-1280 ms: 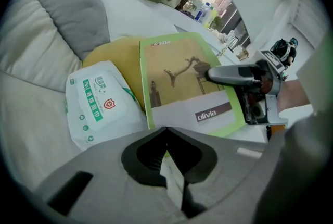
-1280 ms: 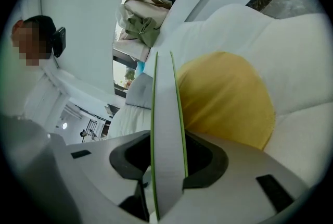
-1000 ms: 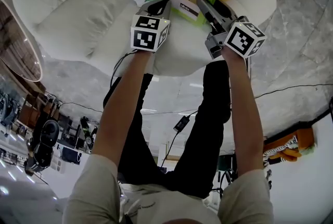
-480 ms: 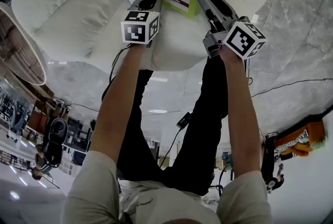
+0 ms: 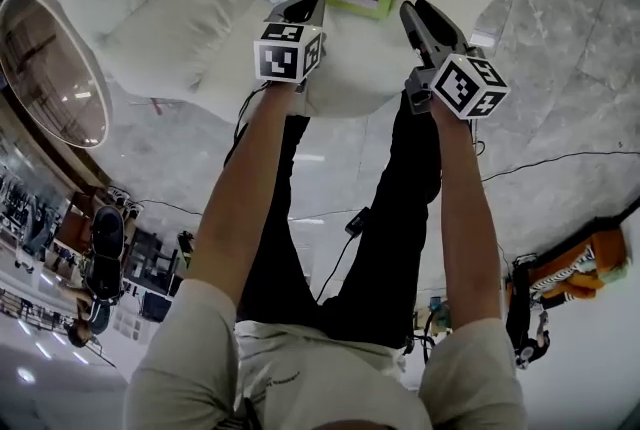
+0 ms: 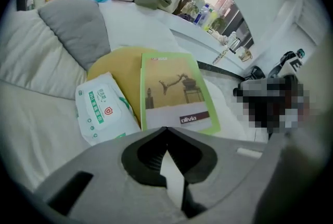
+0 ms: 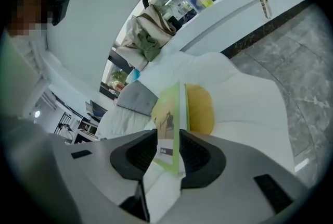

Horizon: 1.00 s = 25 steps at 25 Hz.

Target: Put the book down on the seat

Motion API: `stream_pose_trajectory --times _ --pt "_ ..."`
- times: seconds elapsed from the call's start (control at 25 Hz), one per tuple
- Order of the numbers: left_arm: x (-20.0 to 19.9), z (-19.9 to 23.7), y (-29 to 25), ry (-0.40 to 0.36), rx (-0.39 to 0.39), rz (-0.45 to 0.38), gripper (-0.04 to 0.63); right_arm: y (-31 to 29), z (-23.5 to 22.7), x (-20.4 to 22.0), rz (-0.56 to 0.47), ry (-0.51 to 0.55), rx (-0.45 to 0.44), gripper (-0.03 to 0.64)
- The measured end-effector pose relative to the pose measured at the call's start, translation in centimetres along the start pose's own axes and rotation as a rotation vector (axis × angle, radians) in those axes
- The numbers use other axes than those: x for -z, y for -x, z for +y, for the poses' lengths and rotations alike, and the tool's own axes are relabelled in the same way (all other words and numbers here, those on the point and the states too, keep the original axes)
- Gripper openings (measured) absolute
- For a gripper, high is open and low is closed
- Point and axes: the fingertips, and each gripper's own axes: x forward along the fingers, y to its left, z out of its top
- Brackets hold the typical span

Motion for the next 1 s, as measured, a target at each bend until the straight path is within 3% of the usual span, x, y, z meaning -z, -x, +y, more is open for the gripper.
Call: stream_pose_trajectory --times 0.24,0.44,0.56,0.76,1.0 --pt "-2.1 -2.1 5.3 -0.035 0.016 -0.001 0.008 2.2 3.9 -1.1 0.008 0.046 0.04 0.13" --pt "-6.6 -5.6 10.1 -0.157 0.061 -0.041 0.008 6.0 7.2 -1.5 0.058 0.13 0.097 0.13" --pt "-8.9 -7.6 14.2 -0.191 0.073 -0.069 0.008 9.0 9.6 -1.6 0.102 0.214 0.135 0.13" --pt "-10.5 -10.8 21.1 -0.191 0.082 -0.094 0.008 13.6 13.6 -3.7 0.104 0.3 0.208 0.132" --pt "-12.3 -14.5 28.8 -0.181 0.102 -0.138 0.008 16.9 20.7 -7.4 0.037 0.339 0.204 0.13"
